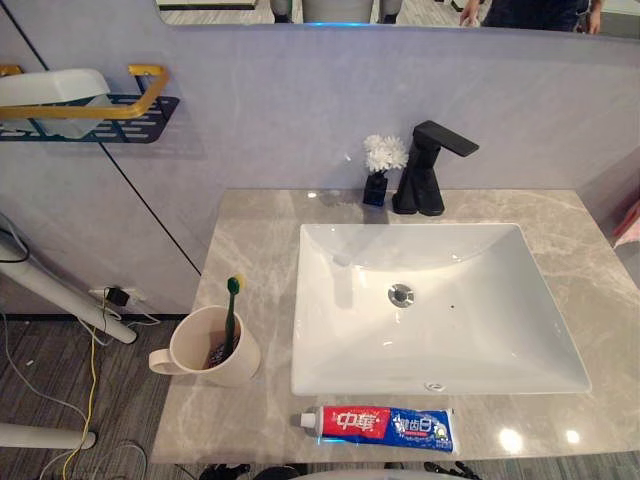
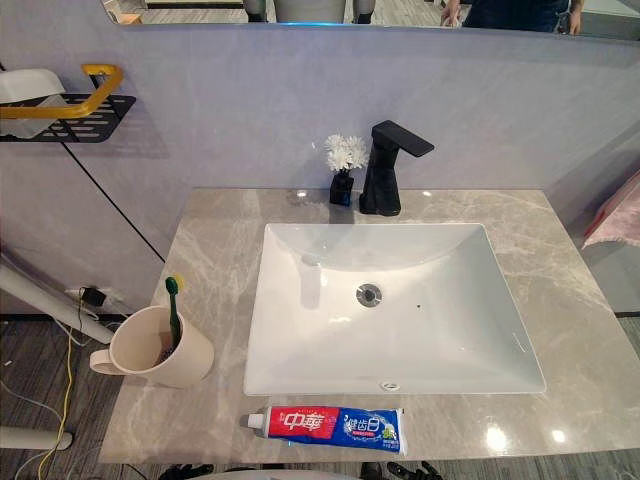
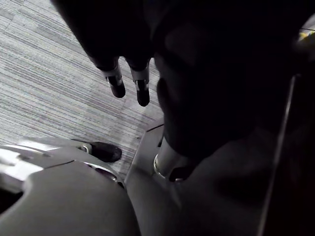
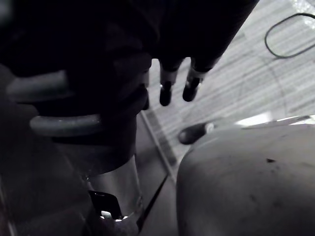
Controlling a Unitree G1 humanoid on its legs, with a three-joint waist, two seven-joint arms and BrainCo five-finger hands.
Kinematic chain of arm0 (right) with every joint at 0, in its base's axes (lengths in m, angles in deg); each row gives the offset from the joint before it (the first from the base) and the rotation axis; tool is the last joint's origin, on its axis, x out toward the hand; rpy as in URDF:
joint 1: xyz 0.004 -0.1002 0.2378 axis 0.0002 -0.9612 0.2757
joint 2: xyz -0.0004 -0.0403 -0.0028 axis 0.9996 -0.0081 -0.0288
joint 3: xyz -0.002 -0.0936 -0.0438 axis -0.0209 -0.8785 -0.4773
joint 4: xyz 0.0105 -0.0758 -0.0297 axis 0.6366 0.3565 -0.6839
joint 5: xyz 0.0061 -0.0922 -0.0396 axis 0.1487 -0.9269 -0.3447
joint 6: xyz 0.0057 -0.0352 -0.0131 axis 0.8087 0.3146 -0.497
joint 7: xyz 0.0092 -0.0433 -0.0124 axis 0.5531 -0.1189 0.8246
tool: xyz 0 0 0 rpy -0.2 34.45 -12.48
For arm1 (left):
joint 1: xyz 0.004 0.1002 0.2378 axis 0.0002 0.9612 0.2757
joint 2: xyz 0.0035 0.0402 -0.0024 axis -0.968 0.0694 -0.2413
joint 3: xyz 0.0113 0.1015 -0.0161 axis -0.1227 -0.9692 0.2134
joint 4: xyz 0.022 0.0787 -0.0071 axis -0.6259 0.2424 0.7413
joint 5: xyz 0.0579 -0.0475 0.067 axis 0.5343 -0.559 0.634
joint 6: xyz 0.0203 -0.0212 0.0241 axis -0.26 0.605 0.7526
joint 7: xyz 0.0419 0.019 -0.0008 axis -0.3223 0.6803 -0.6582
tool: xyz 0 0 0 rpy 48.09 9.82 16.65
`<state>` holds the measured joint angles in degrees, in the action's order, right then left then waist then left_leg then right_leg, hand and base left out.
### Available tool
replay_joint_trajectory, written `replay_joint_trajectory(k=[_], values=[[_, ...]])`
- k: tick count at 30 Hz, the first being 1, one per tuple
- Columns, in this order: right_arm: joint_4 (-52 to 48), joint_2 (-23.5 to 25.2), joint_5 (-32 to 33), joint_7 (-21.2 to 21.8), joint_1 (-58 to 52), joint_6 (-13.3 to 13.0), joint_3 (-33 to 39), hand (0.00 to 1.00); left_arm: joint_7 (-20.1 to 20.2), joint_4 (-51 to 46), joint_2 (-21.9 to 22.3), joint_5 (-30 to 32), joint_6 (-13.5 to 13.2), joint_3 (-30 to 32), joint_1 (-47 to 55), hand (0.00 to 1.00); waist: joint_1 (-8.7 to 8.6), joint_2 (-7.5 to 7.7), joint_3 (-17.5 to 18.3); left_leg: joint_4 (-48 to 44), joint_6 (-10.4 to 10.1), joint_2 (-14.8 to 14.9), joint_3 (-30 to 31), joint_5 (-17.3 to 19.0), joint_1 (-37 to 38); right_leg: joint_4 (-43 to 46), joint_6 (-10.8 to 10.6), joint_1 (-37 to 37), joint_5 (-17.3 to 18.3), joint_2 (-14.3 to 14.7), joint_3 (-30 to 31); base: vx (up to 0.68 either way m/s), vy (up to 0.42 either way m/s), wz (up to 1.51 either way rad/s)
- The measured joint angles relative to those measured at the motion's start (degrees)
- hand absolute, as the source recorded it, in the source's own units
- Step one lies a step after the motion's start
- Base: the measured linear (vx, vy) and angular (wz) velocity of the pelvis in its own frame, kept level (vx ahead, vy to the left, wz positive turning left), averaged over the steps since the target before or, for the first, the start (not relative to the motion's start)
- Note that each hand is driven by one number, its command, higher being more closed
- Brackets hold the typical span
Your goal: Organize washtable
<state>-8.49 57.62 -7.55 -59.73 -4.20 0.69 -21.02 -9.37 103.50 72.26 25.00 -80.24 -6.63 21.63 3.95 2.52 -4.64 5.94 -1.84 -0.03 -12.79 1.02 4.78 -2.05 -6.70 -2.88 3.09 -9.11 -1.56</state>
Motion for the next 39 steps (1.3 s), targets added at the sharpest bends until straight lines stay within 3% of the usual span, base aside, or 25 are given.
replay_joint_trajectory(k=[7,13,18,22,25,26,30,32,34,37,38,39], values=[[0.11,0.26,1.86,0.03,-0.60,0.04,2.26,0.00,-0.03,0.01,0.30,-0.11,0.00,-0.14,-0.42,0.00,0.02,-0.56,-0.70,-0.24,0.01,-0.01,1.42,-0.02,1.17,-0.03,0.01,-2.00,0.01,-0.02,-1.91,0.00,-0.016,0.10],[-0.05,-0.06,5.91,0.05,-0.84,0.03,5.20,0.00,-0.28,-0.12,0.20,-1.87,-0.50,-3.89,-0.76,0.00,-0.04,-1.92,-1.50,-0.52,-0.02,0.05,3.11,-0.26,1.72,1.17,0.08,-2.29,0.08,-0.07,-3.98,-0.05,-0.042,0.12],[-0.74,-1.86,7.98,0.03,1.71,0.00,4.45,0.00,-1.57,-1.40,0.90,-3.68,-1.15,-5.62,-4.25,0.00,-0.15,-3.36,-4.70,-5.74,-0.14,0.12,5.33,-0.37,-6.27,6.85,0.00,5.48,1.04,-0.92,-4.60,-0.13,-0.024,0.11],[-0.77,-1.98,8.13,0.03,1.10,-0.37,4.52,0.00,-2.41,-1.96,1.23,-4.59,-1.24,-4.62,-2.58,0.00,-0.44,-2.95,-4.54,-4.53,-0.65,1.23,3.35,-0.11,-3.86,11.25,0.35,6.91,3.39,-0.96,-2.94,-0.10,-0.043,-0.24],[-1.30,-1.93,8.46,0.08,0.34,-0.63,4.54,0.00,-2.42,-1.30,1.46,-3.82,-1.20,-3.10,-1.44,0.00,-1.85,-2.52,-3.87,-4.28,-0.78,1.47,2.48,-0.12,-3.84,12.95,0.26,8.33,4.25,-0.86,-2.13,-0.03,-0.023,-0.17],[-1.55,-1.91,8.45,0.08,-0.39,-0.64,4.53,0.00,-2.40,-0.52,1.38,-3.29,-1.09,-3.11,-1.47,0.00,-1.89,-3.36,-3.13,-2.93,-1.23,1.58,1.44,-0.49,-2.75,12.74,0.21,8.27,4.19,-0.53,-1.35,0.00,-0.015,-0.29],[-2.19,-1.14,8.25,-0.18,-1.22,-0.60,3.51,0.00,-2.42,-0.02,0.89,-2.84,-1.11,-4.46,-0.85,0.00,-2.93,-3.10,-1.46,-0.71,-1.08,1.59,1.16,-1.41,-1.87,10.37,-0.60,7.56,2.25,-0.06,-1.35,0.06,0.007,-0.16],[-3.58,-1.54,3.55,-1.99,0.20,-0.64,-0.87,0.00,-2.87,0.03,0.15,-2.78,-0.51,-7.00,-1.61,0.00,-3.10,-3.00,-1.73,-0.80,-0.87,1.68,-0.20,-1.54,-2.19,8.53,-1.74,7.45,-0.84,0.15,-1.25,0.03,0.041,-0.28],[-4.97,-1.79,3.38,-2.41,1.89,-0.86,-3.28,0.00,-3.58,-0.02,-1.24,-2.79,-0.53,-9.07,-1.79,0.00,-2.59,-2.32,-2.15,-0.91,-0.81,0.98,-1.63,-1.51,-2.25,8.07,-2.22,8.05,-2.44,0.27,0.01,-0.03,0.063,-0.30],[-6.28,-1.28,3.42,-2.29,3.07,-1.63,-5.81,0.00,-3.57,-0.69,-2.29,-2.95,-0.53,-9.39,-2.49,0.00,-1.04,-0.75,-3.07,-3.91,1.78,0.73,-3.24,0.00,-3.31,7.88,-2.43,8.31,-4.27,-0.56,0.74,-0.07,0.063,-0.21],[-6.58,-1.30,3.43,-2.23,3.28,-1.67,-6.70,0.00,-3.51,-1.30,-1.87,-2.96,-0.59,-9.32,-2.24,0.00,-0.08,-1.08,-3.03,-4.56,2.43,1.47,-4.15,0.42,-4.07,6.73,-2.29,7.69,-5.86,-0.04,0.88,-0.11,0.083,-0.18],[-6.64,-1.07,3.44,-1.99,3.15,-1.55,-6.78,0.00,-3.42,-2.24,-1.40,-2.94,-0.58,-8.80,-1.82,0.00,0.05,-1.51,-3.36,-4.87,2.62,1.72,-4.51,0.53,-4.00,11.55,-1.15,8.12,-2.85,0.01,-0.21,-0.09,0.069,-0.12]])
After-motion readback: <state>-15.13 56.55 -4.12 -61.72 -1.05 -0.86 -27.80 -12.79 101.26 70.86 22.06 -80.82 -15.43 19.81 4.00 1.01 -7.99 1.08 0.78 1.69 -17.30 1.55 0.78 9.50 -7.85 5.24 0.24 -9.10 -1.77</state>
